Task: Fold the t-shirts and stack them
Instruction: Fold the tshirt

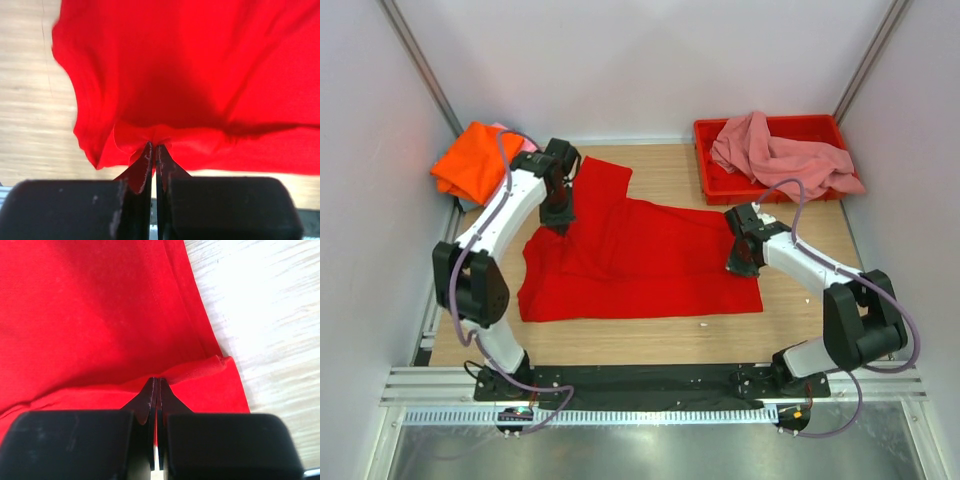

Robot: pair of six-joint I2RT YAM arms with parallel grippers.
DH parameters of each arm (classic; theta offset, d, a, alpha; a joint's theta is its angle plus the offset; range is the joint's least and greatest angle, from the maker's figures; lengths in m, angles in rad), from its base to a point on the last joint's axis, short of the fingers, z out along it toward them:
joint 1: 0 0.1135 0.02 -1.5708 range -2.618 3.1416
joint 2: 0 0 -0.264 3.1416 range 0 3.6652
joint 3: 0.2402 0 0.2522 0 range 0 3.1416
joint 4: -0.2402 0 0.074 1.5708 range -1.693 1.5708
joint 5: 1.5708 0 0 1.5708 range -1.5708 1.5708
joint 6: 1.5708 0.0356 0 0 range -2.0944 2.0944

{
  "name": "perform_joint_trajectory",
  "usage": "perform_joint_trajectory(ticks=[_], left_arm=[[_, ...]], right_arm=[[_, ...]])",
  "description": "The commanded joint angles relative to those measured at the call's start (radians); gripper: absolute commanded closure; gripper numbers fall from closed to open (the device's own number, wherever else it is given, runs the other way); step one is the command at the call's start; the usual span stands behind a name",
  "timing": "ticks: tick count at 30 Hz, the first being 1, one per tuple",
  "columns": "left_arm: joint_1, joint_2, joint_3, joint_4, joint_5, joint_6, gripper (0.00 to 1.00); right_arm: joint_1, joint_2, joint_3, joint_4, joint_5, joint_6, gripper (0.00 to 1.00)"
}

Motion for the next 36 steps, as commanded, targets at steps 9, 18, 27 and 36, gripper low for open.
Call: perform_joint_trajectory(ticks=[9, 18, 27, 36], left_arm=[[0.008, 0.254, 0.243, -0.081, -0.162, 0.008, 0.39], [0.003, -0.175, -0.106, 0.024, -0.136, -0.125, 0.20], [0.003, -0.535, -0.728, 0.417, 0.063, -0.446, 0.50], [0.008, -0.471, -0.931, 0.554, -0.032, -0.556, 1.00]], right_arm=[[-0.039, 0.112, 0.088, 0.060, 0.042, -0.057, 0.14], [-0.027, -0.087, 0.130, 0.014, 0.047, -0.100, 0.05], [0.407, 0.123, 0.409, 0.170, -0.203, -0.136, 0.25], [0.546, 0.627, 0.873, 0.224, -0.477, -0.205, 0.83]])
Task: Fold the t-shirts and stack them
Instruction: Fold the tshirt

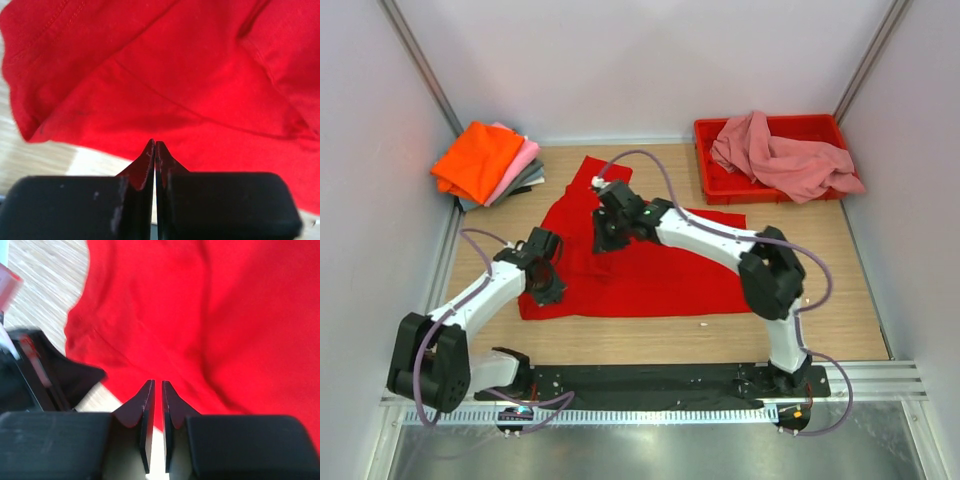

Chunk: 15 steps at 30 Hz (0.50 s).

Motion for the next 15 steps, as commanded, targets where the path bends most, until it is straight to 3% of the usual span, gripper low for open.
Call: perform_joint_trajectory(ticks=[1, 5, 15], left_arm=[[0.007, 0.030, -0.027, 0.126, -0.038, -0.074, 1.00], [0.015, 0.030, -0.071, 0.145, -0.059, -0.091, 1.00], [0.054, -0.009, -0.211, 0.172, -0.108, -0.089, 1.00]], right_arm=[[0.028, 0.127, 0.178, -0.001, -0.116, -0.059, 0.83], [0.075, 0.279, 0.363, -0.038, -0.137, -0.089, 0.84], [0.079, 0.446, 0.453, -0.028, -0.177, -0.080, 0.85]])
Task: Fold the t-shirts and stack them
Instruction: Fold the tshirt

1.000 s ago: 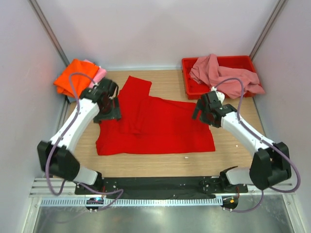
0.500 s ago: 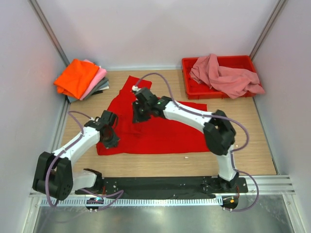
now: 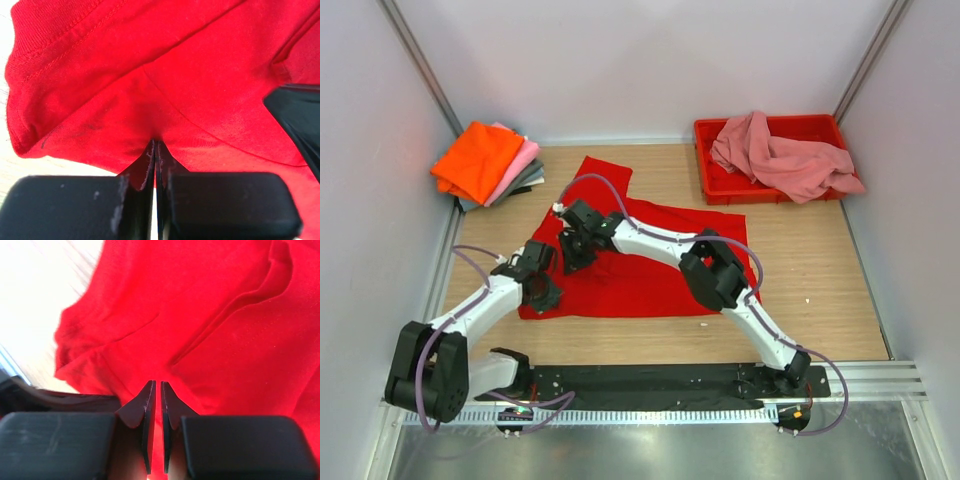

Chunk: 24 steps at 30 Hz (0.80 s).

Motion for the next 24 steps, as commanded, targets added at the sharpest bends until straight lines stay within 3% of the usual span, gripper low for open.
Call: perform_joint_trajectory(ticks=[1, 12, 24], left_arm=[[0.019, 0.023, -0.075, 0.027, -0.067, -0.006, 1.00], [0.021, 0.020, -0.074, 0.021, -0.073, -0.006, 1.00], [0.021, 0.028, -0.071, 0.019, -0.079, -0.011, 1.00]], right_arm=[[-0.007, 0.018, 0.044, 0.005, -0.018, -0.018, 0.86], [-0.092, 0.026, 0.029, -0.103, 0.222, -0.142, 0.85], [-0.247, 0.035, 0.254, -0.270, 0.411, -0.282, 0.76]])
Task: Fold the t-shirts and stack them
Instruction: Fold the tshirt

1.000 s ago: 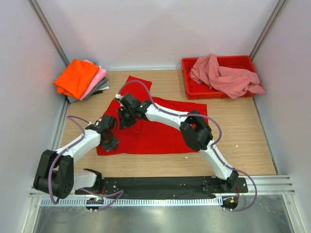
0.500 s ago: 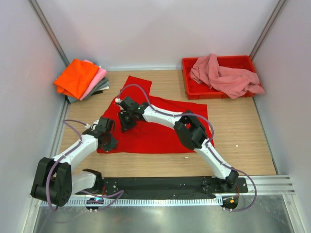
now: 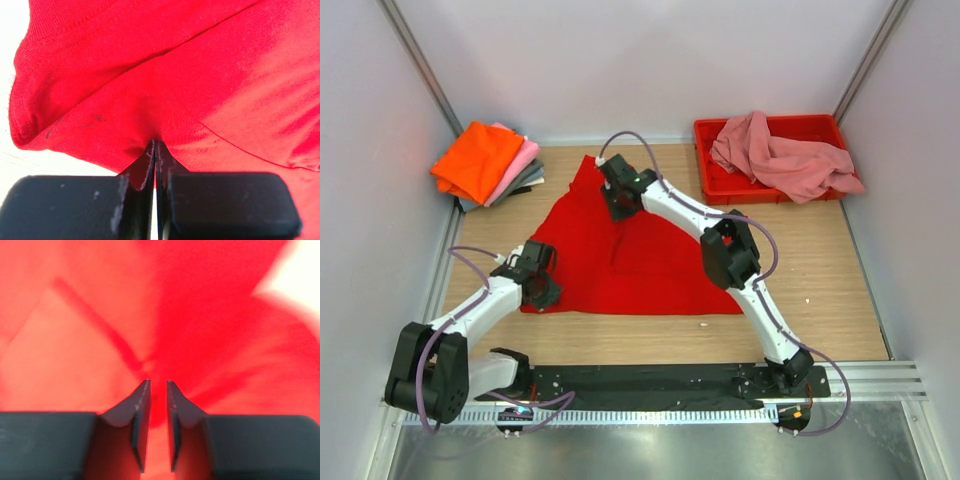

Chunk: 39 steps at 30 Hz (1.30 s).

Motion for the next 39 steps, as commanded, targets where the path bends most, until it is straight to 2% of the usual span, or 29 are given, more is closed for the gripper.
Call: perform_joint_trajectory(ticks=[1, 5, 6, 8, 9, 10, 12, 14, 15, 18, 19, 22, 23, 27, 31, 34, 35, 39], left_arm=[[0.011, 0.045, -0.048, -0.049, -0.071, 0.006, 1.00], [0.011, 0.043, -0.043, -0.049, -0.054, 0.011, 1.00], [0.009, 0.031, -0.039, -0.051, -0.046, 0.020, 0.98], [0.006, 0.002, -0.022, -0.087, -0.038, 0.046, 0.92], [-0.006, -0.018, 0.001, -0.101, -0.041, 0.050, 0.83], [-0.012, -0.068, 0.021, -0.124, -0.054, 0.055, 0.80], [-0.031, -0.139, 0.070, -0.193, -0.092, 0.060, 0.64], [-0.031, -0.168, 0.076, -0.168, -0.081, 0.073, 0.51], [-0.031, -0.170, 0.082, -0.140, -0.072, 0.081, 0.50], [-0.032, -0.097, 0.153, -0.070, -0.038, 0.115, 0.50], [-0.034, -0.025, 0.173, -0.048, -0.043, 0.122, 0.50], [-0.032, 0.097, 0.230, 0.015, -0.052, 0.155, 0.52], [-0.032, 0.176, 0.240, 0.038, -0.038, 0.158, 0.53], [-0.032, 0.316, 0.265, 0.082, 0.040, 0.133, 0.57], [-0.037, 0.316, 0.198, 0.096, 0.060, 0.109, 0.57], [-0.064, 0.249, 0.113, 0.089, 0.049, 0.089, 0.57], [-0.102, 0.226, 0.093, 0.046, 0.005, 0.068, 0.57], [-0.228, 0.114, 0.069, -0.109, -0.061, -0.020, 0.56]], right_arm=[[-0.055, -0.009, 0.135, -0.074, 0.121, -0.075, 0.73], [-0.129, -0.072, 0.154, -0.099, 0.116, -0.082, 0.55], [-0.137, -0.101, 0.131, -0.089, 0.121, -0.085, 0.42], [-0.151, -0.212, 0.004, -0.033, 0.149, -0.082, 0.31], [-0.166, -0.258, -0.050, -0.011, 0.158, -0.068, 0.26], [-0.181, -0.322, -0.149, 0.021, 0.159, -0.060, 0.21], [-0.226, -0.377, -0.231, 0.029, 0.173, -0.013, 0.20], [-0.272, -0.448, -0.357, 0.026, 0.184, 0.044, 0.20], [-0.281, -0.473, -0.401, 0.026, 0.192, 0.064, 0.21], [-0.283, -0.609, -0.630, 0.094, 0.173, 0.116, 0.21], [-0.283, -0.641, -0.743, 0.148, 0.153, 0.127, 0.21], [-0.283, -0.743, -0.922, 0.223, 0.081, 0.182, 0.21], [-0.283, -0.764, -0.964, 0.245, 0.052, 0.188, 0.21], [-0.283, -0.839, -1.176, 0.311, 0.004, 0.230, 0.22], [-0.283, -0.890, -1.305, 0.339, 0.012, 0.247, 0.23], [-0.281, -0.922, -1.386, 0.319, 0.049, 0.282, 0.23], [-0.278, -0.937, -1.403, 0.302, 0.101, 0.328, 0.22], [-0.275, -1.005, -1.513, 0.239, 0.146, 0.446, 0.21]])
